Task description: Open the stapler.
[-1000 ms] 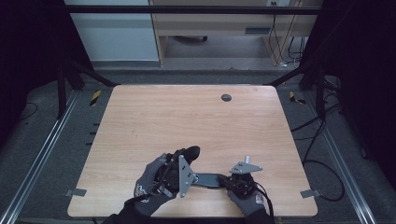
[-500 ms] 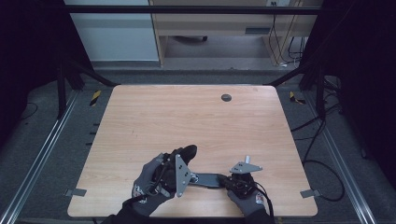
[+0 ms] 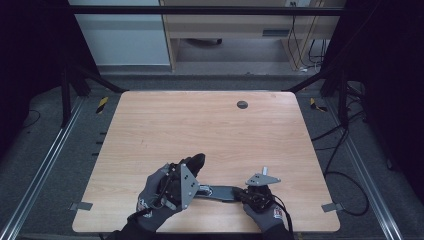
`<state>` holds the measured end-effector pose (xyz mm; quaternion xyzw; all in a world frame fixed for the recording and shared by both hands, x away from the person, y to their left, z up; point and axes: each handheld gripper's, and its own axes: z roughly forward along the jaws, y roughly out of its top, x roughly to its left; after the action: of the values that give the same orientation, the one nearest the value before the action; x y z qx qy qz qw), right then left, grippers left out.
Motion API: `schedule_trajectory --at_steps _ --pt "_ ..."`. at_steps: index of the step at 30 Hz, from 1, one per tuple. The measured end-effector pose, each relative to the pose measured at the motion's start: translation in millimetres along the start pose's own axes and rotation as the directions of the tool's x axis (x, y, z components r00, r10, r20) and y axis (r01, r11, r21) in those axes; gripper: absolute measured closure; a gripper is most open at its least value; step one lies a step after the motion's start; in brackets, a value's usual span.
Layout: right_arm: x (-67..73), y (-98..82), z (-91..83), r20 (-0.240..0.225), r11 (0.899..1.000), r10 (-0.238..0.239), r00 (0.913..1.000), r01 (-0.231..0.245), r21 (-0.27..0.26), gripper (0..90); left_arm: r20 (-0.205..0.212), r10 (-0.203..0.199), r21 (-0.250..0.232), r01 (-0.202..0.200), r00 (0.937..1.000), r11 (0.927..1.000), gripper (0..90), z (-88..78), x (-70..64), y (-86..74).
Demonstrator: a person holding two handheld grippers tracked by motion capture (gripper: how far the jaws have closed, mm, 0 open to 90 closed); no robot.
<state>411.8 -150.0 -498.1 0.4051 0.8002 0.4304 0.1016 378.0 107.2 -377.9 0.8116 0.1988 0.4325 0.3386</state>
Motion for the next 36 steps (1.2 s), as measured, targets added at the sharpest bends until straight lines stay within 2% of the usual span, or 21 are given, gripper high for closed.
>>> schedule_trajectory --at_steps 7,13,29,36 --pt "-0.5 0.2 0.1 -0.005 1.000 0.002 1.0000 -0.002 0.001 90.0 -0.003 -0.045 -0.008 0.045 0.9990 0.9990 58.9 -5.2 9.6 -5.0" --pt "-0.1 0.2 0.2 -0.003 1.000 0.001 1.0000 -0.001 0.001 90.0 -0.004 -0.067 -0.018 0.067 0.9977 0.9976 58.8 -7.6 13.6 -8.4" --pt "0.8 0.4 0.3 -0.002 1.000 0.000 1.0000 0.000 0.004 90.0 0.000 -0.124 -0.033 0.124 0.9922 0.9917 58.6 -13.5 25.1 -16.9" --pt "0.7 0.5 0.4 -0.004 1.000 0.000 1.0000 0.000 0.004 90.0 -0.001 -0.132 -0.038 0.132 0.9912 0.9905 58.5 -14.8 27.5 -19.0"
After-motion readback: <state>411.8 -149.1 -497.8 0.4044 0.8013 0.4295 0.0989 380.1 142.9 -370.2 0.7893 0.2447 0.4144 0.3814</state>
